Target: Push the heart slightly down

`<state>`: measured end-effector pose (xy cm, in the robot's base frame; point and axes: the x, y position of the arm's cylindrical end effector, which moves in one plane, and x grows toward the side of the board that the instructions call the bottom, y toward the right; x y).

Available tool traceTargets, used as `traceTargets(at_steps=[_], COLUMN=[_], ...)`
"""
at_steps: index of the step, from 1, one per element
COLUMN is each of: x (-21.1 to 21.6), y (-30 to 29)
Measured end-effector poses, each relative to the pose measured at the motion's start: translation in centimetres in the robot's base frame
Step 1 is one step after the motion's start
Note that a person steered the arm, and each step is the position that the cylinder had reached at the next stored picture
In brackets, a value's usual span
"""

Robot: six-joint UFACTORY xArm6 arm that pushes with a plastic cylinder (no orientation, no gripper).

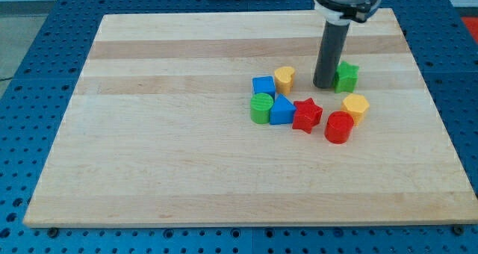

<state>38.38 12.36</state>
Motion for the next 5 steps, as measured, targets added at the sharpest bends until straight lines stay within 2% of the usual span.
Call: traceTargets(at_steps=[2, 3, 4, 5], x=[-3.6, -6.8, -7.2, -4.9], y=[-1.4, -6.7, -11.7, -14.6])
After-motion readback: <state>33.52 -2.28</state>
